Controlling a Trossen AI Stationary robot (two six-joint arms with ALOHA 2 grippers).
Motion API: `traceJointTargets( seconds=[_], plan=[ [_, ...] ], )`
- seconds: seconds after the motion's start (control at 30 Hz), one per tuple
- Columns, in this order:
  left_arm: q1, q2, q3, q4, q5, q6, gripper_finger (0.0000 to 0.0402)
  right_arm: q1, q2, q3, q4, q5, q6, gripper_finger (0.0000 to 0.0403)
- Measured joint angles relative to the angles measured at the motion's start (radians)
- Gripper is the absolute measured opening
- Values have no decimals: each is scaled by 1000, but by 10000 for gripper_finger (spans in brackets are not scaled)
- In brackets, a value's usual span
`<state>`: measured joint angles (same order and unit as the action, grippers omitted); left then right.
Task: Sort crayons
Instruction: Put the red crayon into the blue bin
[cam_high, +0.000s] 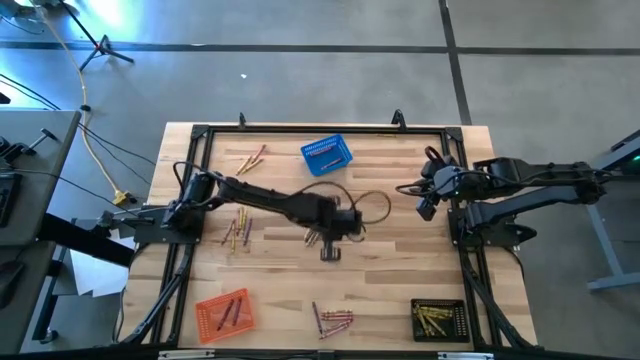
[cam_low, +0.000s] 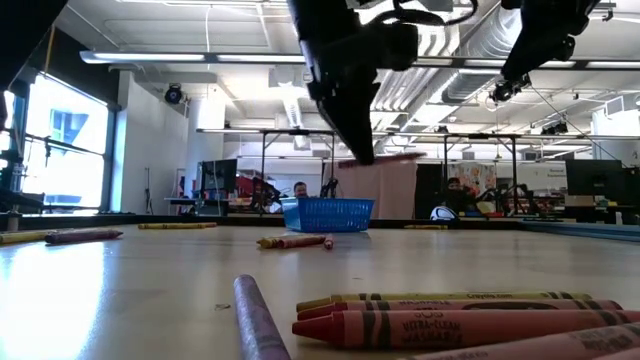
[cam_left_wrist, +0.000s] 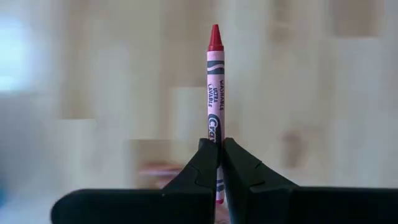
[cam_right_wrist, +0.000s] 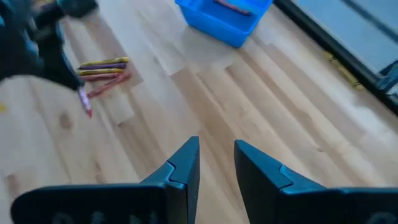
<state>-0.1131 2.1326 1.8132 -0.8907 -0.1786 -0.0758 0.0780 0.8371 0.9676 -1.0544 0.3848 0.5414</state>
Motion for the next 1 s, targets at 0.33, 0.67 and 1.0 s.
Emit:
traceJointTargets(
  seconds=[0.33,0.67,1.0],
  plan=[
    [202,-3,177,-96,-189,0,1,0,0,0,-1,32,27,84],
    [437,-3,139,-103,-33,1,1,0,0,0,-4,48,69,84],
    [571,-4,-26,-46,92,-18,1,0,0,0,-4,138,149,84]
  ],
)
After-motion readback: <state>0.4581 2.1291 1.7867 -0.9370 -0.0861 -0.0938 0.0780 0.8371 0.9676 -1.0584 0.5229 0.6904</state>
